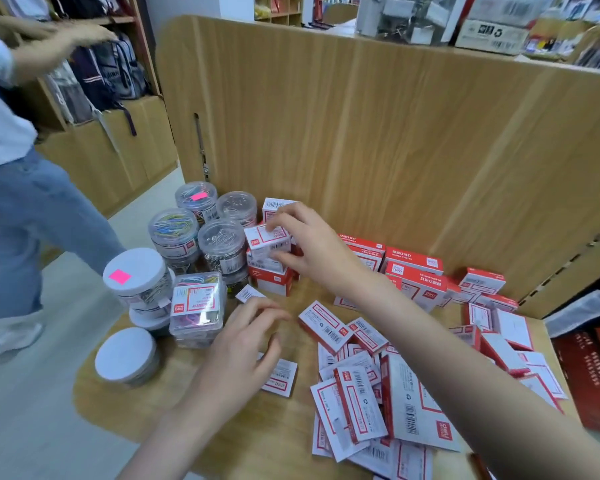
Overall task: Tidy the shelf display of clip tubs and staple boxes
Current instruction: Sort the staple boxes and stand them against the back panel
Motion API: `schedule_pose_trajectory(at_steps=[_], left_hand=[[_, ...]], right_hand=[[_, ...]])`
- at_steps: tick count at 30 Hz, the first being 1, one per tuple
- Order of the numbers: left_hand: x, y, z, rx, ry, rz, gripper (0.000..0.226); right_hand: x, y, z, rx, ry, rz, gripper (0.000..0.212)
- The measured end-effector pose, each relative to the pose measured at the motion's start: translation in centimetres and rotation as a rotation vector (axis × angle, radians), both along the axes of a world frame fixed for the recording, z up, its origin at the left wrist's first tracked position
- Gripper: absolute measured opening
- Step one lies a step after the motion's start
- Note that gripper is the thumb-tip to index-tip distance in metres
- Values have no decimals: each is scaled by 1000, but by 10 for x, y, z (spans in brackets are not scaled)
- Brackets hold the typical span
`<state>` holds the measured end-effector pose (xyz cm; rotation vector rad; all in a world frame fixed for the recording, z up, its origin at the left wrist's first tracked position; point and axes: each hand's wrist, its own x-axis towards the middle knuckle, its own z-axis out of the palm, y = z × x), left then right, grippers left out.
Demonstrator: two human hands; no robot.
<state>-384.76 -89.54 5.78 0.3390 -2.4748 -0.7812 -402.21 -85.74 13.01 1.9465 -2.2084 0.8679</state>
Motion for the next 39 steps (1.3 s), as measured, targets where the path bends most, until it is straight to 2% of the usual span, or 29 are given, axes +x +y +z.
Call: schedule_pose_trajectory(at_steps=[4, 7, 12, 15, 17, 21, 23, 25, 28, 31, 37, 39], left_hand=[[-2, -2, 1, -4, -17, -25, 28], [-8, 1, 5, 2, -33, -65, 34], [-32, 16, 15, -18, -28, -160, 34], [-50, 29, 17, -50, -29, -215, 38], [-62, 38, 19, -69, -29, -274, 35], [-77, 47, 25, -51, -36, -332, 37], [-82, 48, 25, -39, -47, -327, 41], [-85, 48, 25, -53, -51, -327, 42], [-85, 49, 25, -57, -70, -318, 44], [-85, 52, 25, -39, -86, -307, 43], [-91, 59, 29, -54, -68, -299, 38], [-96, 61, 29, -62, -50, -314, 41]], right_hand=[[1, 22, 4, -142, -181, -70, 28], [-7, 65, 3, -148, -201, -173, 18], [-33, 161, 2, -134, -168, -535, 8], [-42, 208, 5, -4, -171, -726, 7], [-44, 231, 3, 120, -224, -842, 13], [-54, 249, -8, 235, -267, -1102, 56], [-57, 246, -11, 420, -404, -1074, 76], [-57, 242, -15, 561, -507, -960, 82], [-57, 241, -13, 578, -541, -905, 66], [-58, 246, -11, 508, -574, -888, 49], [-57, 243, -6, 302, -462, -805, 26], [-63, 244, 1, 349, -437, -791, 25]])
